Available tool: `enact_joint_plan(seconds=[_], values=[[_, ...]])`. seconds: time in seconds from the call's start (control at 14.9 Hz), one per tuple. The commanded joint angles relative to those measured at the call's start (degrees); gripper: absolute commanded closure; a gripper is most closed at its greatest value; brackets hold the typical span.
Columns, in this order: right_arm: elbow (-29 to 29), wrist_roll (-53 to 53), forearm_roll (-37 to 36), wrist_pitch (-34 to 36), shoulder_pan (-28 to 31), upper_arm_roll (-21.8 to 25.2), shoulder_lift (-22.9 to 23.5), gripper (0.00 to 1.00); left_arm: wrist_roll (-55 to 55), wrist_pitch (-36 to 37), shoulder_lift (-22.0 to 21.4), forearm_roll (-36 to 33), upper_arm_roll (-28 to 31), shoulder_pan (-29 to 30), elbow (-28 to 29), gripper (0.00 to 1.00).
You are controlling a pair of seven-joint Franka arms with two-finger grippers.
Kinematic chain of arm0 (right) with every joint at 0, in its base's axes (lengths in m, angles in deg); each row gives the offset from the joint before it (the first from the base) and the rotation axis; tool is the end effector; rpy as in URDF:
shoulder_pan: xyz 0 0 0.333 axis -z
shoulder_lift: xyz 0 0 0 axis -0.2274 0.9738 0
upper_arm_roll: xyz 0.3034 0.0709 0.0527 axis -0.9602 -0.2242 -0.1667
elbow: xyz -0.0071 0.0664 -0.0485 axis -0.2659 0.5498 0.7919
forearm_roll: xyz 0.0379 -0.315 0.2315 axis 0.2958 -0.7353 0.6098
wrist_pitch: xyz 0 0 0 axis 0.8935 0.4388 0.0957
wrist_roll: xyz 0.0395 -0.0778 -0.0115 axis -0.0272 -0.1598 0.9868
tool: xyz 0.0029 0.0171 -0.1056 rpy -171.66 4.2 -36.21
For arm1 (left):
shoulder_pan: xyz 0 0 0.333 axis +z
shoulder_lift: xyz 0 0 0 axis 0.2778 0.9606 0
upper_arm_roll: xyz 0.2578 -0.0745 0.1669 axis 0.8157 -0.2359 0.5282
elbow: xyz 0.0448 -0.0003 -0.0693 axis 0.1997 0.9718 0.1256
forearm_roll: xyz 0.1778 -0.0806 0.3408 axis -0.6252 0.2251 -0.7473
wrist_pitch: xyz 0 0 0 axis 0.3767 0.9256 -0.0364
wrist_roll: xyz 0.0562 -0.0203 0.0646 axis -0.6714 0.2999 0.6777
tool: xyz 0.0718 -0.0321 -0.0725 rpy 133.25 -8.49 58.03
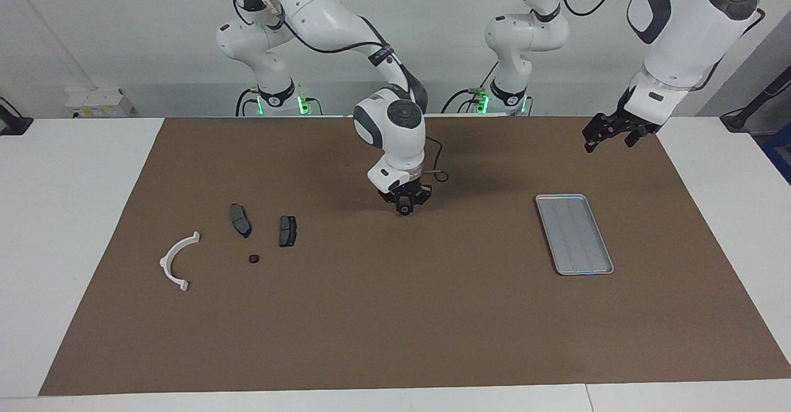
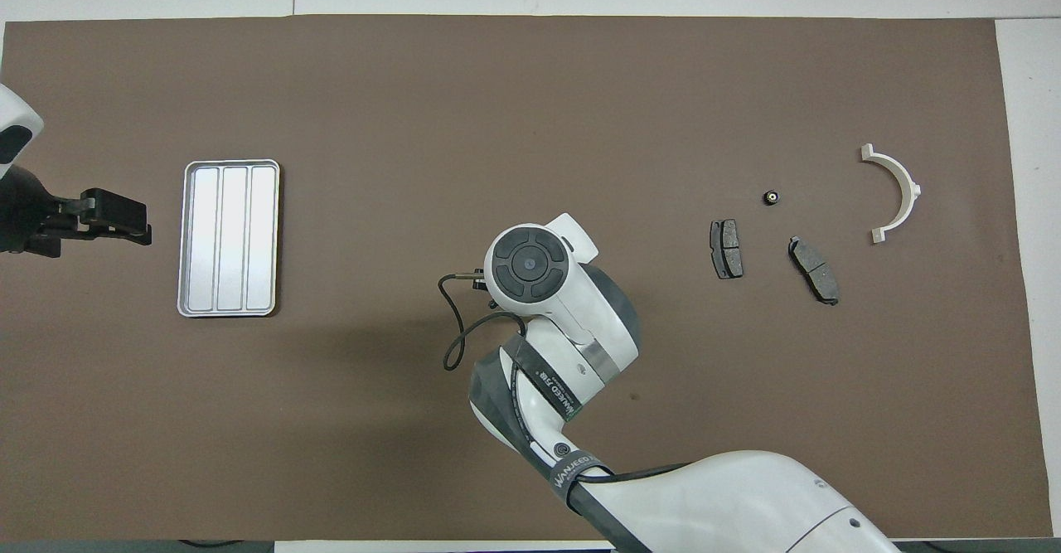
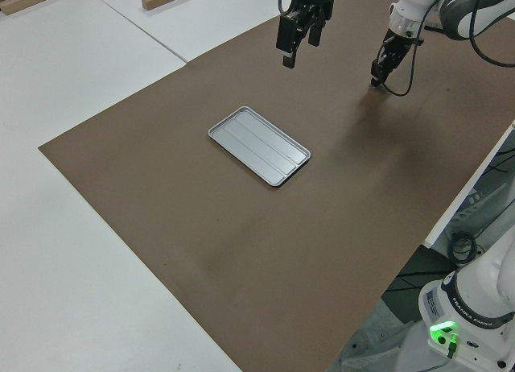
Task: Pick bearing gear from pile to tray
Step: 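Lower the black gear onto the mat center and open the right gripper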
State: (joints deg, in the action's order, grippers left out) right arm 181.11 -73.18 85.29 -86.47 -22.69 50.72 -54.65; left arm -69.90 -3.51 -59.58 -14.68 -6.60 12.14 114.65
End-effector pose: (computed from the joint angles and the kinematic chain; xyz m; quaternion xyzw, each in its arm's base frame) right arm 0.5104 0.4038 0.2960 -0.9975 0.0685 -0.0038 0.0159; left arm 0.5451 -0.0184 0.5767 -0.9989 -0.0309 0.0350 0.0076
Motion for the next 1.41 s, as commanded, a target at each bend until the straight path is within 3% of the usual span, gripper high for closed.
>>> enact_joint_plan(seconds=[0.0,0.2,0.27,0.34,0.4,0.47,0.67,0.81,1.08,1.35], values=[[1.2,0.1,0.9,-2.5,0.2,-0.1,0.2,1.0,-0.1,0.2,-0.9,-0.9,-0.8,0.8,0.7,0.0],[1.6,0.1,0.9,-3.5,0.3,-0.1,0.5,1.0,-0.1,0.2,-0.9,-0.9,-0.8,0.8,0.7,0.0],[1.6,0.1,0.9,-3.4,0.4,-0.1,0.6,0.84,-0.1,0.2,-0.9,-0.9,-0.8,0.8,0.7,0.0],[1.6,0.0,0.9,-3.4,0.4,-0.1,0.6,0.4,-0.1,0.2,-0.9,-0.9,-0.8,0.8,0.7,0.0],[1.3,-0.3,0.9,-2.9,0.4,-0.1,0.6,0.06,-0.1,0.2,-0.9,-0.9,-0.8,0.8,0.7,0.0],[0.7,-0.5,0.9,-2.3,0.4,-0.1,0.5,0.0,-0.1,0.2,-0.9,-0.9,-0.8,0.8,0.7,0.0],[-1.5,-1.3,0.9,-1.3,1.3,0.2,-0.8,0.0,-0.1,0.2,-0.9,-0.9,-0.8,0.8,0.7,0.0],[-3.0,0.2,-0.2,-1.3,5.1,0.5,-2.0,0.0,-0.1,0.2,-0.9,-0.9,-0.8,0.8,0.7,0.0],[-6.1,15.4,-0.1,-1.5,16.3,0.5,-2.6,0.0,-0.1,0.2,-0.8,-0.9,-0.8,0.8,0.7,0.0],[-5.3,34.4,0.1,-0.9,27.1,0.4,-2.2,0.0,-0.1,0.2,-0.9,-0.9,-0.8,0.8,0.7,0.0]])
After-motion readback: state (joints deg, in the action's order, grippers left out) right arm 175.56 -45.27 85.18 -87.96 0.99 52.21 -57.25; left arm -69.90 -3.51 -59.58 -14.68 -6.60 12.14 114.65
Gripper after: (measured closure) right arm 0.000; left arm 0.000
